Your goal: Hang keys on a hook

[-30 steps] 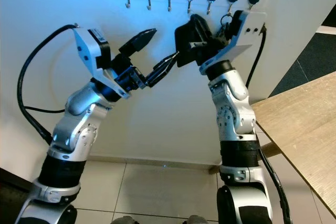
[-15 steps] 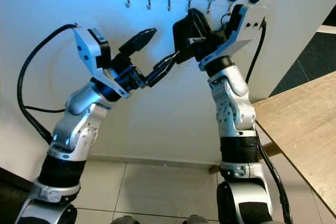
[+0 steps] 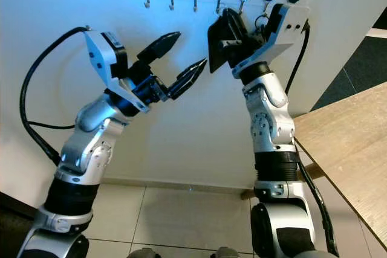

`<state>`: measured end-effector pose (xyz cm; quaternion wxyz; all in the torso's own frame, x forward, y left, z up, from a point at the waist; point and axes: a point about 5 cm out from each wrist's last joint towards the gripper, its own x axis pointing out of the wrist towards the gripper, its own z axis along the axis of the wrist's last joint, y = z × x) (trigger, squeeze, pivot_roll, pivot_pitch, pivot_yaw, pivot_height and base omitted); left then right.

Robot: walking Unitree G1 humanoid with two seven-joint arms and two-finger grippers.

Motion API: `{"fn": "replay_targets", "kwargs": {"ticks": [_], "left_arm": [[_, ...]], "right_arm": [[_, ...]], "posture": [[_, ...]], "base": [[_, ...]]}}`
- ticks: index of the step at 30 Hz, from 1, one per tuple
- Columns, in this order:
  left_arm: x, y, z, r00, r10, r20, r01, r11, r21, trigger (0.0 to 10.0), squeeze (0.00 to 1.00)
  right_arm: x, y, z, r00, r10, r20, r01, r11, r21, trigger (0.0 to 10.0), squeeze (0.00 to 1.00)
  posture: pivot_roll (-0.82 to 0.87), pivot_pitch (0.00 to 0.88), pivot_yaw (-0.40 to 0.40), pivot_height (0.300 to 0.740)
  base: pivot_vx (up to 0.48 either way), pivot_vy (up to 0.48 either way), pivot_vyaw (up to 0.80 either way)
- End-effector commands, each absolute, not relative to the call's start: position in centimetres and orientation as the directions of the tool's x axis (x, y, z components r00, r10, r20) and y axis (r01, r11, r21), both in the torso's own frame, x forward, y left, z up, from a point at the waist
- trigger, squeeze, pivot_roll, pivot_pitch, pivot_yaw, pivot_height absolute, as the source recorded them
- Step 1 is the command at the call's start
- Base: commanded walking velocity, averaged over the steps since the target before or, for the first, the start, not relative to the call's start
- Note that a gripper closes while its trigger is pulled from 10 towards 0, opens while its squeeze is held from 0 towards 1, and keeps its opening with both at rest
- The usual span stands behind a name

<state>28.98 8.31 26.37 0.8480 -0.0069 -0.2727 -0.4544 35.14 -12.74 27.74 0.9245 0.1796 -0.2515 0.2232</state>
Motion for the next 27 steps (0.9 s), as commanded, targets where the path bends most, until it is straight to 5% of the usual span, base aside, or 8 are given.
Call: {"fn": "replay_targets", "kwargs": {"ticks": [1, 27], "left_arm": [[28.9, 7.9, 26.5, 0.423, -0.776, 0.467, 0.784, 0.572, 0.240, 10.0, 0.00], [28.9, 7.8, 26.4, 0.421, -0.782, 0.459, 0.786, 0.567, 0.245, 10.0, 0.00]], "right_arm": [[35.2, -13.3, 27.9, 0.776, 0.297, 0.557, -0.484, 0.846, 0.224, 10.0, 0.00], [35.0, -13.6, 24.8, 0.831, 0.289, 0.475, -0.439, 0.865, 0.242, 10.0, 0.00]], "posture": [[0.05, 0.089, -0.044, 0.740], [0.05, 0.093, -0.040, 0.740]], "base": [[0.000, 0.000, 0.00], [0.000, 0.000, 0.00]]}}
